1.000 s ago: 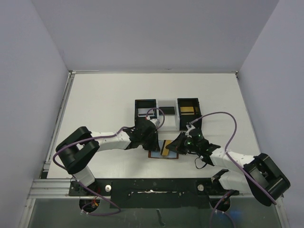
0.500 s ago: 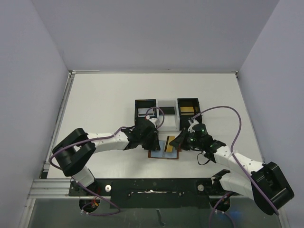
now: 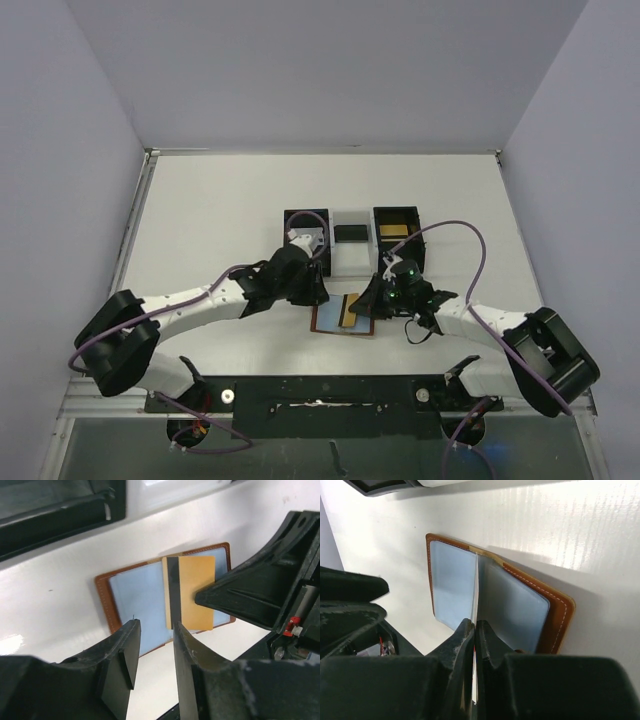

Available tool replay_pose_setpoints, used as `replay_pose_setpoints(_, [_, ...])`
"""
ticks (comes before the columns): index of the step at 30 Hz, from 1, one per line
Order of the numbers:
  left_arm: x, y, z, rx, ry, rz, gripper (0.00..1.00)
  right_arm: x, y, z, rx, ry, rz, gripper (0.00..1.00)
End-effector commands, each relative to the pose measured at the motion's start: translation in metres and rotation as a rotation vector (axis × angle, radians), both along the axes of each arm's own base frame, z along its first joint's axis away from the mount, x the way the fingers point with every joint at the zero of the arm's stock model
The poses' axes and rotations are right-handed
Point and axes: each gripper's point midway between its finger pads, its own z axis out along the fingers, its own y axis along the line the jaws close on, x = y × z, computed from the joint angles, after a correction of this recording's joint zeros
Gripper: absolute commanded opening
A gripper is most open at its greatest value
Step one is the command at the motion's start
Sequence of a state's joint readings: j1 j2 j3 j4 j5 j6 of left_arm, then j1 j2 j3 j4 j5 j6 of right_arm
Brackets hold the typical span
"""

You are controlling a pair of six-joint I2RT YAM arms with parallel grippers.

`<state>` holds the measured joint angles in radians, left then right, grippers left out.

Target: Take the credit cards out of the card holder

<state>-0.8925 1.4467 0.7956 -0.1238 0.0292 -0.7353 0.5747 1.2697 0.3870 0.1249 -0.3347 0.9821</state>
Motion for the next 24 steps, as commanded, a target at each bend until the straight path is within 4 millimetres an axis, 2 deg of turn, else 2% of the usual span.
replay_pose_setpoints(1, [0.014, 0.024, 0.016, -0.004, -0.069, 0.075, 0.33, 0.014, 0.013, 0.025, 0.05, -0.086, -0.001, 0.0])
replay_pose_setpoints(5, [0.021, 0.05, 0.022, -0.011, -0.085, 0.117, 0.38, 0.017, 0.007, 0.039, 0.029, -0.136, -0.004, 0.0])
replay_pose_setpoints(9, [0.038, 0.086, 0.026, -0.011, -0.08, 0.192, 0.41, 0.023, 0.004, 0.06, 0.016, -0.213, 0.009, 0.0])
replay_pose_setpoints(15, [0.052, 0.123, 0.052, -0.018, -0.137, 0.211, 0.45, 0.037, -0.003, 0.099, -0.004, -0.416, 0.025, 0.0])
replay_pose_setpoints(18, [0.057, 0.14, 0.066, 0.008, -0.181, 0.228, 0.48, 0.043, -0.008, 0.125, -0.042, -0.57, 0.061, 0.0])
replay_pose_setpoints(24, [0.071, 0.179, 0.088, 0.109, -0.316, 0.312, 0.66, 0.06, -0.04, 0.173, -0.229, -0.89, 0.049, 0.0])
